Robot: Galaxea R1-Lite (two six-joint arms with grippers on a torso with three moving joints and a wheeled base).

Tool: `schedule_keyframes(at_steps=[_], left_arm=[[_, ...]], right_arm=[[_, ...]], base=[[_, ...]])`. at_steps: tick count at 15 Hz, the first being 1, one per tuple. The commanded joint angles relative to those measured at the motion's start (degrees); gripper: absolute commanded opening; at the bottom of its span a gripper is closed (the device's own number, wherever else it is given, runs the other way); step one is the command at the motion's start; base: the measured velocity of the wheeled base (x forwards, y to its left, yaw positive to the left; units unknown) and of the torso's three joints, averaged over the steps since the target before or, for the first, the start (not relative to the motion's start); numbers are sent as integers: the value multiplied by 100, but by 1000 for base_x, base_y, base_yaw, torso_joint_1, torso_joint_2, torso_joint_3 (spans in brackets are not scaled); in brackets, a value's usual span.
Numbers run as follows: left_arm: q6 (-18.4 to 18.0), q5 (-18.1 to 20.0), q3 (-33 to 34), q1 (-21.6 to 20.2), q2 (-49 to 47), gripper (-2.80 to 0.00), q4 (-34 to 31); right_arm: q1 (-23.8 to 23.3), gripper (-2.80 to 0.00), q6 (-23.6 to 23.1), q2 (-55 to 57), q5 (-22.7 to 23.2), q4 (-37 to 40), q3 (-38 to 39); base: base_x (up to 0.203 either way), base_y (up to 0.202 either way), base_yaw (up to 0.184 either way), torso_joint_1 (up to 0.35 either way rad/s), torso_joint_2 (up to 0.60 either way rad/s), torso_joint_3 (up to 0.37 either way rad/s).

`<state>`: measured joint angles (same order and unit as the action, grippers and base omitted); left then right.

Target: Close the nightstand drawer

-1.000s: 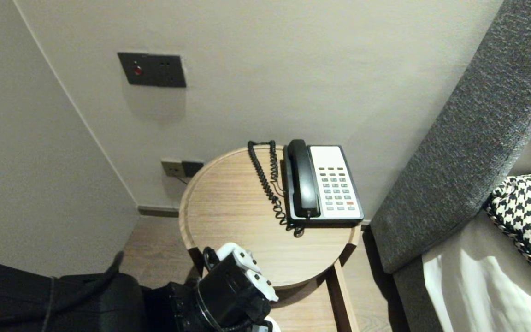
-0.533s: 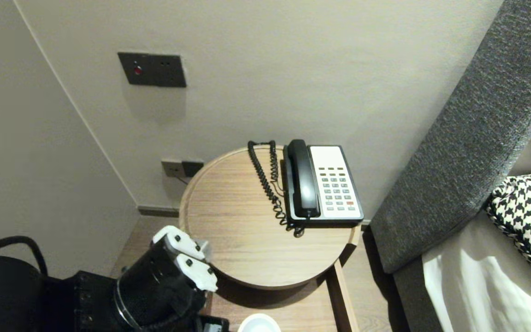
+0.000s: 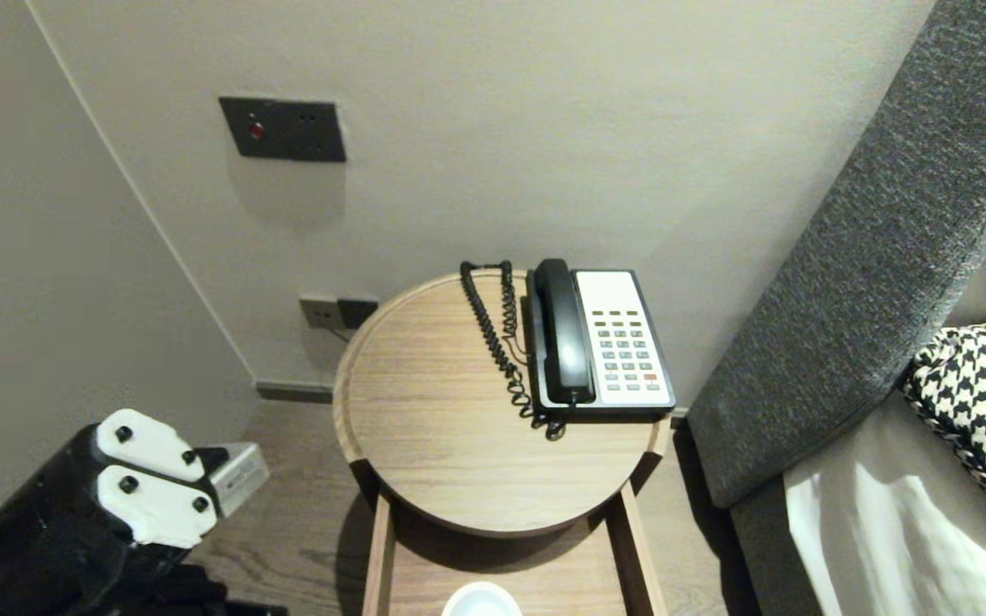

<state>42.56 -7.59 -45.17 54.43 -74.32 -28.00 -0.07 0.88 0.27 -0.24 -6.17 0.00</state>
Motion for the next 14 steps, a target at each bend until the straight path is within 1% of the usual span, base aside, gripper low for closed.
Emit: schedule_keyframes(at_steps=[1, 4, 6, 8, 11, 14], left_arm=[[47, -5, 0, -154, 438, -280, -523], [49, 40, 12, -161, 880, -280, -1153], [18, 171, 149, -83, 1127, -280, -1660], [6, 298, 206, 55, 1118, -280, -1744], [-134, 669, 222, 432, 775, -280, -1752], [-244, 776, 266, 795, 303, -280, -1645]], right_arm=[[-1, -280, 0, 7, -2, -7, 229], [-1, -280, 0, 8, -2, -7, 229], [-1, -280, 0, 8, -2, -7, 229], [-1, -280, 0, 8, -2, -7, 229], [-1, -280, 0, 8, -2, -7, 229], [-2, -280, 0, 8, -2, -7, 229]], base=[[0, 0, 0, 0, 0, 0], [0, 0, 0, 0, 0, 0], [0, 0, 0, 0, 0, 0], [0, 0, 0, 0, 0, 0], [0, 0, 0, 0, 0, 0], [0, 0, 0, 0, 0, 0]])
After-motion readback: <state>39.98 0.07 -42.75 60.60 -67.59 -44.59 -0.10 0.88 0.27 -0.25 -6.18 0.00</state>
